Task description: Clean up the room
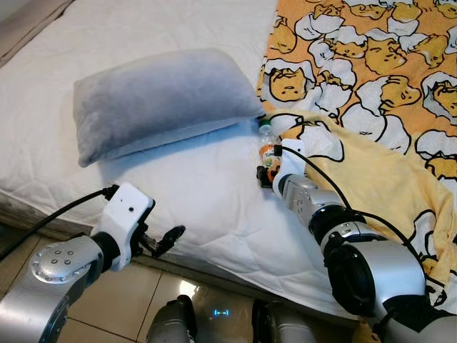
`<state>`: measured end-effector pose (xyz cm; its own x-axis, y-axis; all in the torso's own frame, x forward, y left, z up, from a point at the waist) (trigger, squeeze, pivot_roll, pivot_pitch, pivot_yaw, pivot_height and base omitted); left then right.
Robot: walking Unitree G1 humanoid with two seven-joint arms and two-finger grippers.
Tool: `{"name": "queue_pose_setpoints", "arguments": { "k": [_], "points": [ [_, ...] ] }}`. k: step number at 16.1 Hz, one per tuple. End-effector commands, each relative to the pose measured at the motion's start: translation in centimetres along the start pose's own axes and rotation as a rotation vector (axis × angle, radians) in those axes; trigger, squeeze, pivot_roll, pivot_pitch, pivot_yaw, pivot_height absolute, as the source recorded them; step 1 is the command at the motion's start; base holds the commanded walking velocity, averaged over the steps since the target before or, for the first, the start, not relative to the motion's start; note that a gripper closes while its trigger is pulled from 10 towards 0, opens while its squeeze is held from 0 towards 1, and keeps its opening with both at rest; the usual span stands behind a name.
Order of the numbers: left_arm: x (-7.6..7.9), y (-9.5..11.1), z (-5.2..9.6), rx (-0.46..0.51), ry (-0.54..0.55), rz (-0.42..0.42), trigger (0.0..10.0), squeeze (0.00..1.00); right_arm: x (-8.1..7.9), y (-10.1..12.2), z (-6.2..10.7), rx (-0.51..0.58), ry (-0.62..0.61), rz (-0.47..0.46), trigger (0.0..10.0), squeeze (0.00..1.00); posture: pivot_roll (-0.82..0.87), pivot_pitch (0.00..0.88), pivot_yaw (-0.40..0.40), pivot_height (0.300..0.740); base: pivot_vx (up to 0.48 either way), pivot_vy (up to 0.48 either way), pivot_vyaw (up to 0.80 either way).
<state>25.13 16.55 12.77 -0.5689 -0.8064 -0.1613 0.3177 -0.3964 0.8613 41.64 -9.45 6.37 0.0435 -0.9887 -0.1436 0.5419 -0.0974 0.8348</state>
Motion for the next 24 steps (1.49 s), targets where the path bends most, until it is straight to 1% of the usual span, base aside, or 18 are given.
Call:
{"name": "queue_pose_setpoints", "arguments": {
  "k": [1,6,7,8,11,12,13,14,15,16,17,18,19,20,21,22,23,24],
  "points": [
    [0.5,0.1,0.1,-0.003,-0.014,0.005,10.0,1.00,0.1,-0.4,0.0,-0.018,-0.001,0.009,0.0,0.00,0.07,0.237,-0.015,0.740,0.000,0.000,0.00],
    [0.8,-0.3,-0.7,0.007,0.023,0.051,10.0,1.00,0.5,0.3,0.0,0.001,0.007,-0.014,0.0,0.00,0.01,0.168,0.020,0.740,0.000,0.000,0.00],
    [0.8,-0.3,-0.9,0.012,0.033,0.058,10.0,1.00,0.6,0.5,0.0,0.006,0.009,-0.030,0.0,0.00,-0.01,0.143,0.027,0.740,0.000,0.000,0.00],
    [1.0,-0.1,-1.6,0.026,0.046,0.080,10.0,1.00,1.2,0.6,0.1,0.014,-0.003,-0.068,0.0,0.00,-0.03,0.090,0.035,0.740,0.000,0.000,0.00],
    [0.9,0.4,-2.7,0.038,0.095,0.103,10.0,1.00,1.4,1.3,0.2,0.062,0.050,-0.134,0.0,0.00,-0.05,0.019,0.050,0.740,0.000,0.000,0.00],
    [0.7,0.8,-3.4,0.037,0.139,0.090,10.0,1.00,1.5,1.4,0.4,0.110,0.113,-0.155,0.0,0.00,-0.05,0.000,0.048,0.740,0.000,0.000,0.00],
    [0.5,1.3,-3.7,0.053,0.168,0.077,10.0,1.00,1.7,1.6,0.8,0.146,0.147,-0.179,0.0,0.00,-0.04,0.000,0.045,0.740,0.000,0.000,0.00],
    [0.2,1.7,-3.8,0.074,0.193,0.065,10.0,1.00,1.8,1.9,1.7,0.200,0.176,-0.214,0.0,0.00,-0.05,0.000,0.042,0.740,0.000,0.000,0.00],
    [-0.3,1.9,-3.8,0.090,0.227,0.056,10.0,1.00,2.2,2.2,3.0,0.263,0.182,-0.257,0.0,0.00,-0.06,0.000,0.043,0.740,0.000,0.000,0.00],
    [-1.0,1.8,-3.8,0.103,0.272,0.060,10.0,1.00,3.0,2.6,5.8,0.374,0.161,-0.265,0.0,0.00,-0.09,0.000,0.049,0.740,0.000,0.000,0.00],
    [-1.3,1.7,-3.8,0.103,0.285,0.069,10.0,1.00,3.3,2.7,6.8,0.416,0.145,-0.247,0.0,0.00,-0.09,0.000,0.049,0.740,0.000,0.000,0.00],
    [-1.4,1.6,-3.8,0.107,0.295,0.082,10.0,0.95,3.5,2.7,7.7,0.450,0.139,-0.248,3.0,0.00,-0.10,0.000,0.051,0.740,0.000,0.000,0.00],
    [-1.5,1.8,-3.7,0.118,0.306,0.115,10.0,0.41,3.5,2.6,8.9,0.498,0.162,-0.195,10.0,0.00,-0.10,0.000,0.049,0.740,0.000,0.000,0.00],
    [-1.5,1.8,-3.7,0.119,0.309,0.125,10.0,0.41,3.4,2.6,9.2,0.505,0.176,-0.180,10.0,0.00,-0.10,0.000,0.049,0.740,0.000,0.000,0.00],
    [-1.6,1.9,-3.6,0.127,0.319,0.114,10.0,0.22,3.6,2.5,9.6,0.515,0.178,-0.174,10.0,0.00,-0.10,0.000,0.047,0.740,0.000,0.000,0.80],
    [-1.8,1.8,-3.6,0.124,0.335,0.097,10.0,0.16,3.7,2.2,10.5,0.504,0.178,-0.184,10.0,0.00,-0.09,0.000,0.049,0.740,0.000,0.000,0.80],
    [-2.0,1.8,-3.6,0.125,0.349,0.089,10.0,0.00,3.4,1.8,10.9,0.489,0.189,-0.184,10.0,0.00,-0.09,0.000,0.054,0.740,0.000,0.000,0.80],
    [-2.3,1.8,-3.4,0.134,0.367,0.093,10.0,0.00,2.4,1.3,11.2,0.466,0.221,-0.152,10.0,0.00,-0.08,0.000,0.050,0.740,0.000,0.000,0.80]
  ]
}}
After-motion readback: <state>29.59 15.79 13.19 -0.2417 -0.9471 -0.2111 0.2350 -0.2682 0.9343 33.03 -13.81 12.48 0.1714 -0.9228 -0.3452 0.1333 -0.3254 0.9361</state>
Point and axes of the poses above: a point about 5 cm out from each wrist's last joint towards the gripper, its own z axis pointing back from the gripper into the wrist, its own y axis along the axis of the wrist's last joint, x = y × z, the point moved 5 cm from there along -z, pointing out of the wrist towards the gripper, and after that the axes turned 1 degree about -z, right-handed, at the moved point
